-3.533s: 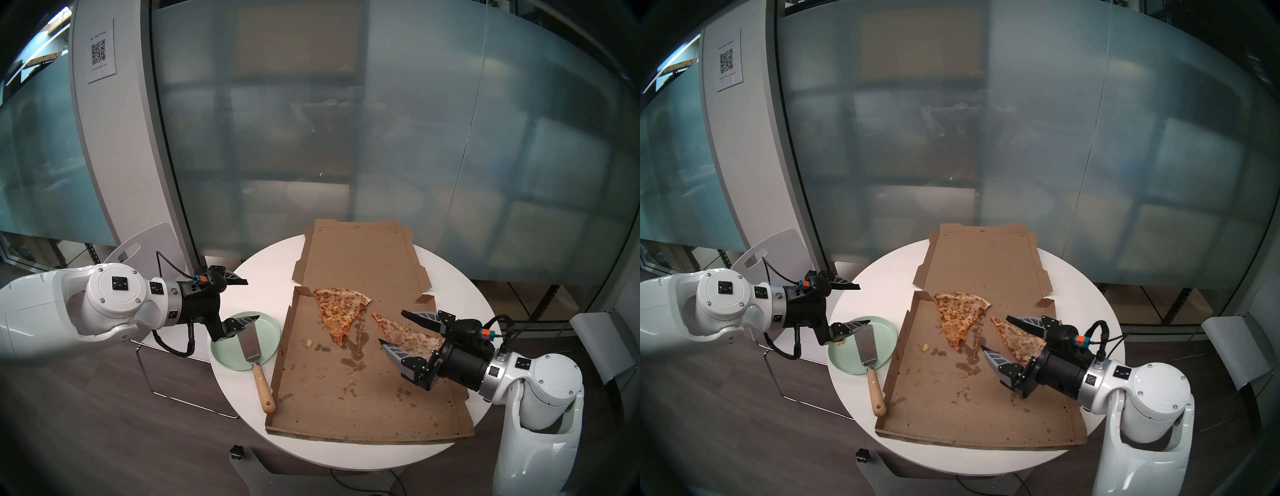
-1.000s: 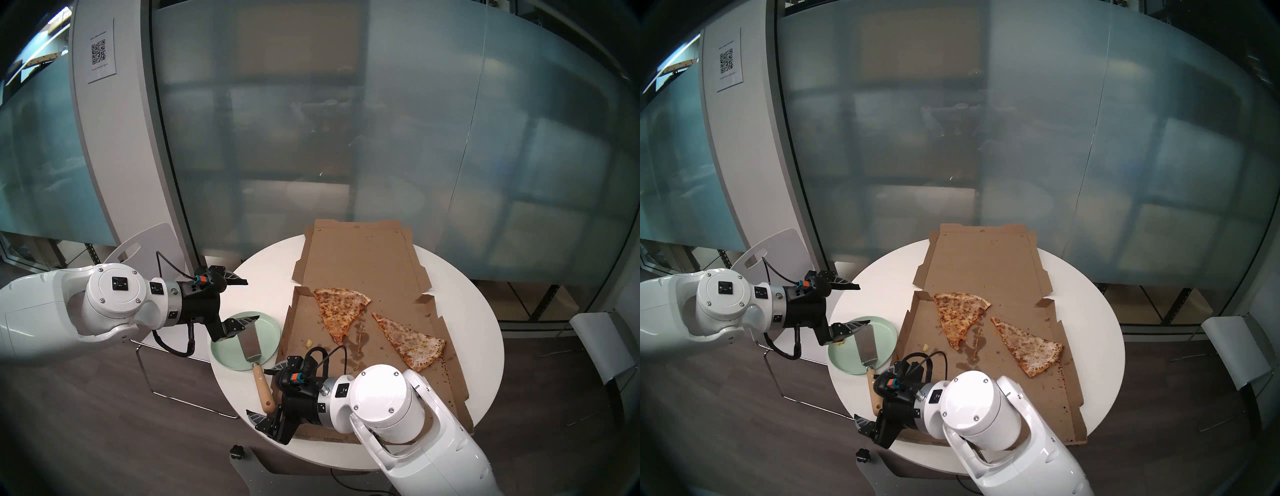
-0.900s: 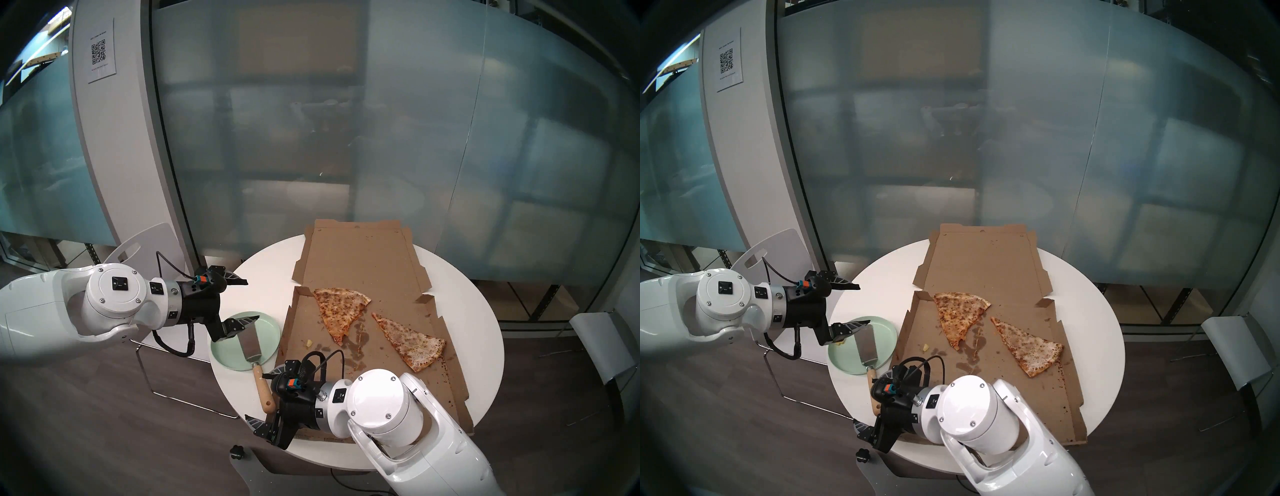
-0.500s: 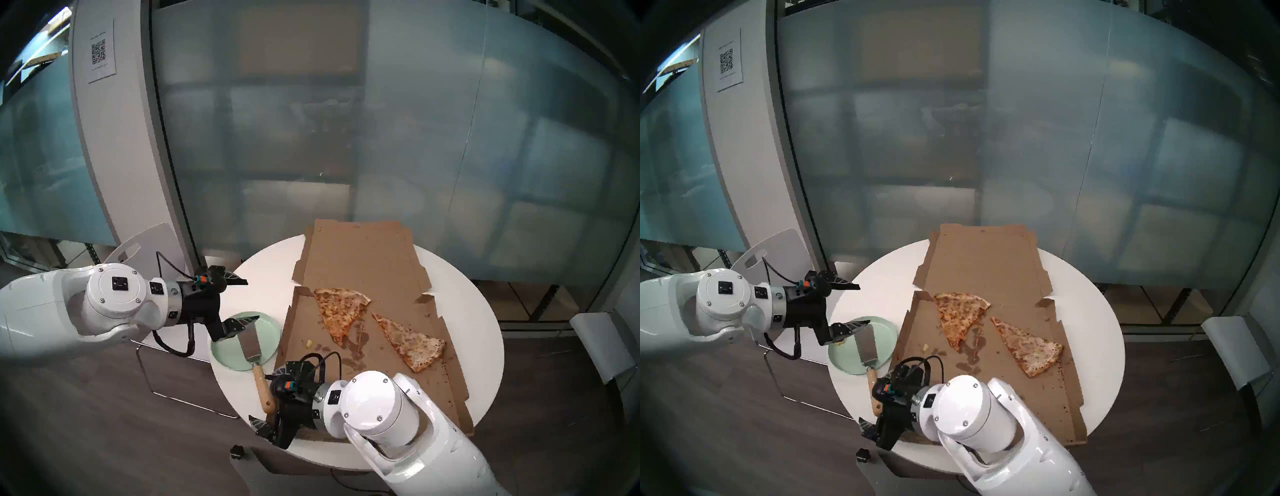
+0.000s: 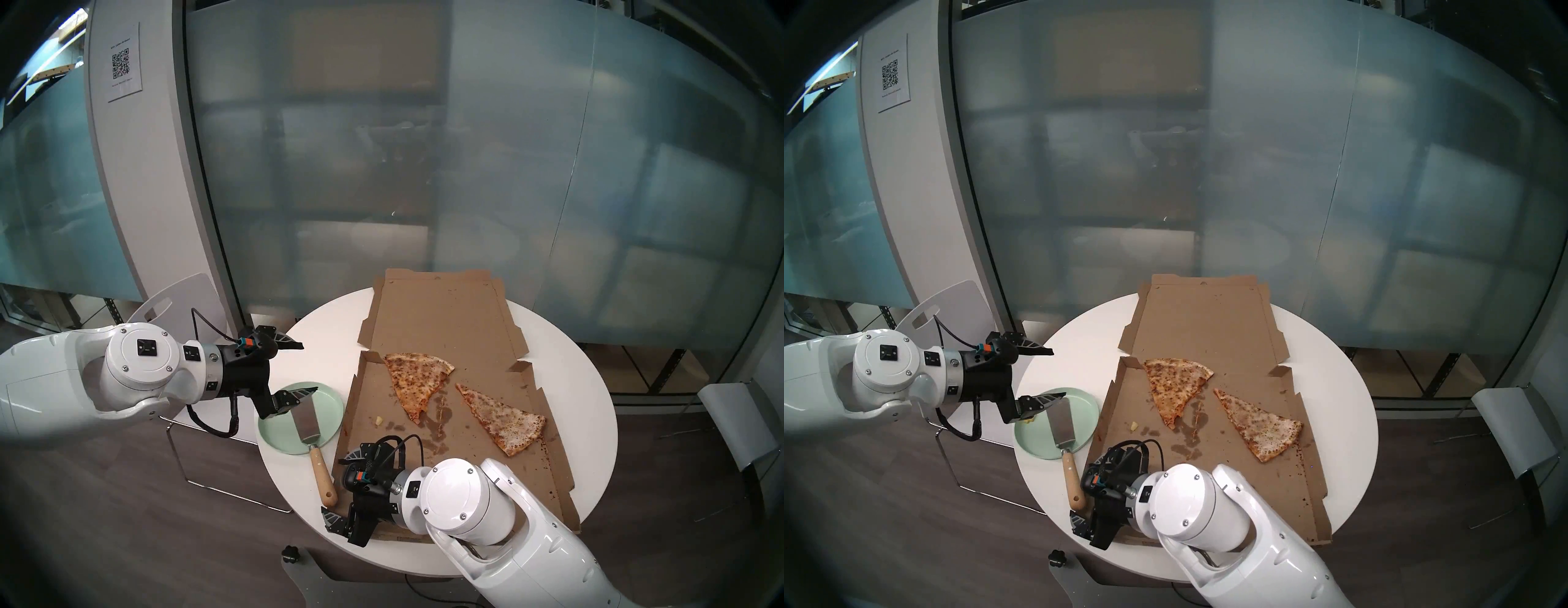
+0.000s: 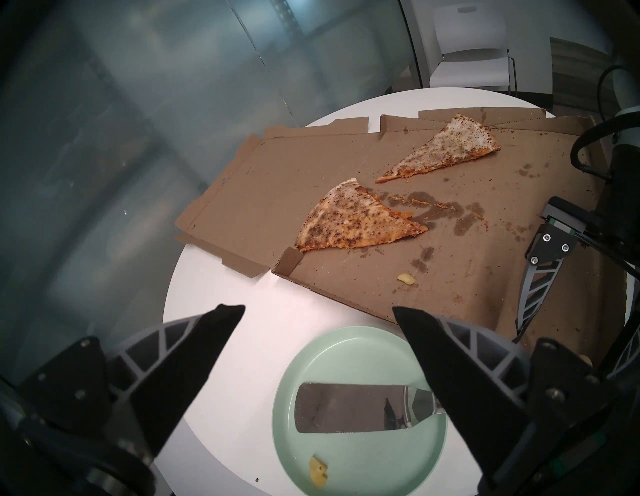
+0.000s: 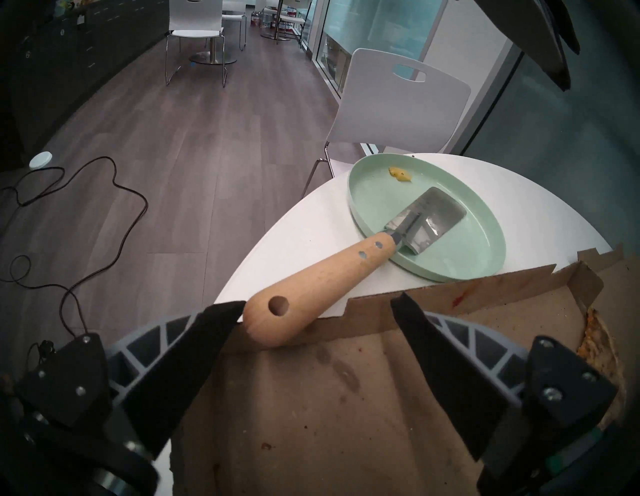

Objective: Put pizza slice onto the plate

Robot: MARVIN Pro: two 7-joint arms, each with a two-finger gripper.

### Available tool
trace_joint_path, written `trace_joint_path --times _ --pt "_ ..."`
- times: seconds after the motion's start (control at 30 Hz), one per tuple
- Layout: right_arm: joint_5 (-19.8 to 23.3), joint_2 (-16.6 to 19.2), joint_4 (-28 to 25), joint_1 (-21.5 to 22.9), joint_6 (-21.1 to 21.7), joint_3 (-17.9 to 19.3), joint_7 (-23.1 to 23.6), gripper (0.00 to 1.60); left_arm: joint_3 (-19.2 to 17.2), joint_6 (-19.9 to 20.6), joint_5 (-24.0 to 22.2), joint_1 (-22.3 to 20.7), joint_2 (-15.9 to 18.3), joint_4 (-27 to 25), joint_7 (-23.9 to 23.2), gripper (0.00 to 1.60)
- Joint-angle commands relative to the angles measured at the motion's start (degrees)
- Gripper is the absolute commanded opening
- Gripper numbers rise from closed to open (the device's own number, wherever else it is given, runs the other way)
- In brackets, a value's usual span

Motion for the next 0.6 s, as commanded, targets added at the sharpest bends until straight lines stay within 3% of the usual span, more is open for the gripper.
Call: trace_joint_path --times 0.0,0.57 --pt "1.4 0.4 -3.0 -1.1 -0.1 0.7 0.8 1.60 -0.8 0.0 0.0 -0.8 -0.1 0.1 -0.1 1.60" --pt "2.2 -1.6 -1.4 -1.0 -0.1 -0.4 1.1 1.60 -0.8 0.0 0.0 -0.8 -0.1 0.1 -0.1 1.60"
